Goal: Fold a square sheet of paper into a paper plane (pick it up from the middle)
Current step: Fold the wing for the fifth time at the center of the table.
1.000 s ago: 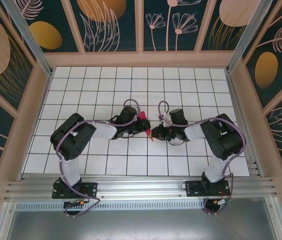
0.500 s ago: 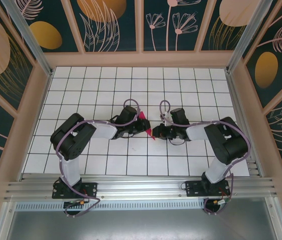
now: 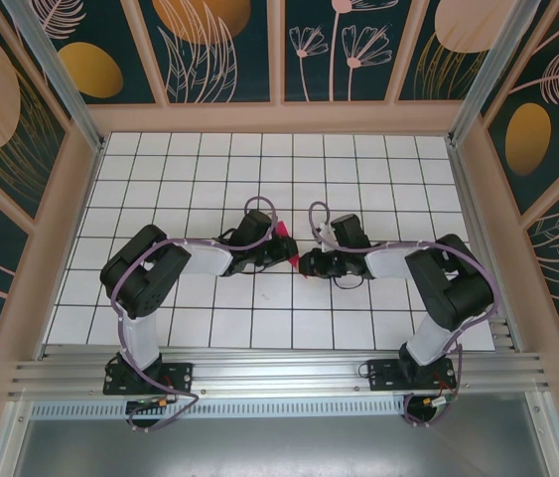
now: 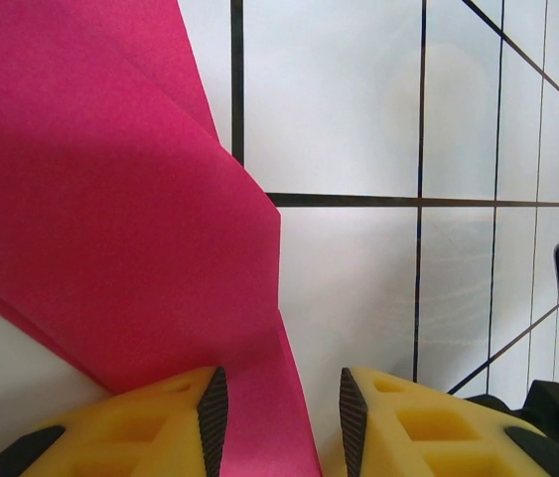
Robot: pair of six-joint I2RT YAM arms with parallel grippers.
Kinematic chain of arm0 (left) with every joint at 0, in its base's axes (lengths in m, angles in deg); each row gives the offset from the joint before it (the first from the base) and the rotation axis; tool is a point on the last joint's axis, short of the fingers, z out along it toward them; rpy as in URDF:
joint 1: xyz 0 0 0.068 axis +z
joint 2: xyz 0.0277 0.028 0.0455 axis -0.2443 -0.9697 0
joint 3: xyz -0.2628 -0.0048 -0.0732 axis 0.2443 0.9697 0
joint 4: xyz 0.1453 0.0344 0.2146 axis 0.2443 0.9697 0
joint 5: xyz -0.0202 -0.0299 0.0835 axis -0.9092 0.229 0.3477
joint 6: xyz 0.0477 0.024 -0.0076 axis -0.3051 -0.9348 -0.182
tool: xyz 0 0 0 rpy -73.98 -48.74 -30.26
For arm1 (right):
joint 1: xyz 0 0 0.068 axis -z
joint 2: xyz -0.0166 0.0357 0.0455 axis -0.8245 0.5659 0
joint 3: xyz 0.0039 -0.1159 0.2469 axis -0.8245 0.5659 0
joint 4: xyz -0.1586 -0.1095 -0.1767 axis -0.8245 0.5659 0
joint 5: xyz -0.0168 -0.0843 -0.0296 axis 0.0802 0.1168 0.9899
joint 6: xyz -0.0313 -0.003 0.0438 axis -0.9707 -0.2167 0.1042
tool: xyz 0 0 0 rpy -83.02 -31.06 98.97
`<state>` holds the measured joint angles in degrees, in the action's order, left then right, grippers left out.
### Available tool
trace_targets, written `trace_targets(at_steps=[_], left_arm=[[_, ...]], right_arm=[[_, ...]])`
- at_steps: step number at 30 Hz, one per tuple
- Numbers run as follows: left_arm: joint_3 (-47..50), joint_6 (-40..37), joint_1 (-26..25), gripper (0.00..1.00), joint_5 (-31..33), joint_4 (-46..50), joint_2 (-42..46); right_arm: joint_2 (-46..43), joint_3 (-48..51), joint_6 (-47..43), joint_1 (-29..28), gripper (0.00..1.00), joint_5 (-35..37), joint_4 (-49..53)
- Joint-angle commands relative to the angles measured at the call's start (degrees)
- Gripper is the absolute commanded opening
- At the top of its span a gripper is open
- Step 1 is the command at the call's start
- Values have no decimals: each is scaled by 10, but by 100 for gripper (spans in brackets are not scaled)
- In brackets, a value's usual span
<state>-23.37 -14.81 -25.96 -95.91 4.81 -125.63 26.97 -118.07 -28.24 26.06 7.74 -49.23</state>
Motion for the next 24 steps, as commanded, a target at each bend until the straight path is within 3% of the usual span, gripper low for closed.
trace_targets(at_steps=[1,7,13,24], left_arm=[[2,-5,6,38,52,53,-31],[1,-4,6,38,50,53,-27],[-2,-7,7,39,50,51,3],[56,-22,7,45,7,-65,76]], right_arm=[[18,-20,-25,-5,22,15,13],[40,-27,-32,-5,17,9,-2],[44,0,-8,7,0,-32,-54],[49,30,78,45,0,-115,-124]])
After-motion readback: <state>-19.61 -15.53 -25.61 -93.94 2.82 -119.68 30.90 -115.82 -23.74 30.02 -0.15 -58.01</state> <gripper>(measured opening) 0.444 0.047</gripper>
